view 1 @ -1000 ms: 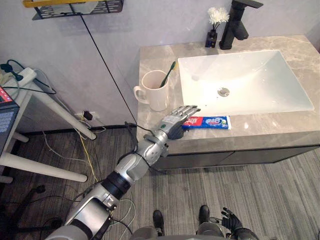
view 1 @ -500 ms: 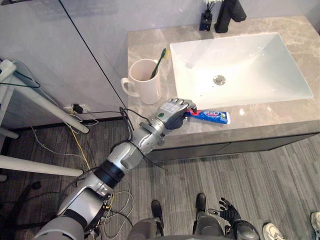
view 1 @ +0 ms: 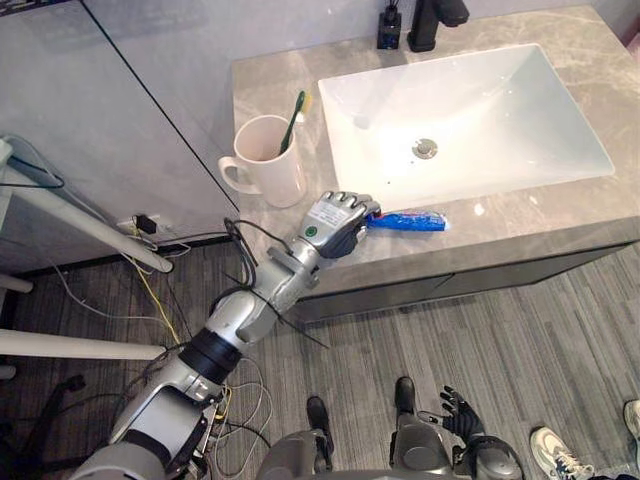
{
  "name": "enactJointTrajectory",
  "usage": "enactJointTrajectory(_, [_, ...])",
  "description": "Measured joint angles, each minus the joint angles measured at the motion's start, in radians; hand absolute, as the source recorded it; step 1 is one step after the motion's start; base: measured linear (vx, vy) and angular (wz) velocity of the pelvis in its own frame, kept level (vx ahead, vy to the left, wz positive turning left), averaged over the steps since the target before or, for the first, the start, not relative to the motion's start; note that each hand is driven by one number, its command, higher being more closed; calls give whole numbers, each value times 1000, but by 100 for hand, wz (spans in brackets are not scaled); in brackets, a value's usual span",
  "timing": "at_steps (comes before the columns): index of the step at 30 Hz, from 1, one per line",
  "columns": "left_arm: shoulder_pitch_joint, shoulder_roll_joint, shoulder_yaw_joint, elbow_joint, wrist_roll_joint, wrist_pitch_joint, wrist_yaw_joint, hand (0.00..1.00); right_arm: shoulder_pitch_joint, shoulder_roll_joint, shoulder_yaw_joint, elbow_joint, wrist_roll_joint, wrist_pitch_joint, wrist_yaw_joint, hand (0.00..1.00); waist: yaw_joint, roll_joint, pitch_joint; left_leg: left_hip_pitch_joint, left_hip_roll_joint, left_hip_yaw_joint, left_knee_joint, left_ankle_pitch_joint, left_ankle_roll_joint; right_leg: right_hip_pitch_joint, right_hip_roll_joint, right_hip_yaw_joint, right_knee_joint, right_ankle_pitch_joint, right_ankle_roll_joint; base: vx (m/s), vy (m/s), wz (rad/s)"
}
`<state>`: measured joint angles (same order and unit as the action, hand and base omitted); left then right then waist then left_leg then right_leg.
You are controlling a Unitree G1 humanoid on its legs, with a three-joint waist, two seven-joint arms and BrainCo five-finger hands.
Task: Organize washtable
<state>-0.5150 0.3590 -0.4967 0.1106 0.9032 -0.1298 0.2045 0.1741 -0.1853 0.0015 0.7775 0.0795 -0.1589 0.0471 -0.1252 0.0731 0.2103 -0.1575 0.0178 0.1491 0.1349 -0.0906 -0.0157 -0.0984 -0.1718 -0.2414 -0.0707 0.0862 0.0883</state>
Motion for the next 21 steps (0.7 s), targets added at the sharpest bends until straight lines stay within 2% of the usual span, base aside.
enactJointTrajectory(6, [91, -43, 24, -12, 11, 17, 80, 100, 16, -2, 7, -2, 0, -15, -1, 0, 7, 11, -7, 23, 4, -9, -1, 0, -1, 26, 8, -5, 0, -3, -5, -40, -21, 3])
enactJointTrajectory(9, [124, -51, 19, -33, 11, 18, 88, 100, 22, -4, 9, -2, 3, -20, -2, 0, 11, 14, -12, 33, 4, -9, -16, 3, -3, 28, 9, -4, 0, -3, -5, -33, -15, -2])
enactJointTrajectory(12, [146, -82, 3, -43, 3, 17, 90, 100, 35, -11, 25, -2, 13, -20, -4, 0, 28, 13, -30, 34, 5, -10, -22, 5, -4, 28, 12, -5, -3, -3, -5, 0, 0, 0])
enactJointTrajectory(17, [152, -84, -27, -46, -32, 16, 88, 100, 36, -16, 50, -2, 35, -21, -4, 0, 29, 5, -43, 60, 2, -13, -32, 6, -3, 58, 13, -9, -17, -3, -5, 6, -5, 1])
enactJointTrajectory(21, [152, -86, -28, -75, -62, 16, 103, 100, 35, -6, 62, -2, 38, -21, -4, 0, 32, -15, -55, 64, 2, -14, -32, 6, -3, 64, 13, -11, -20, -3, -4, -8, -2, 0])
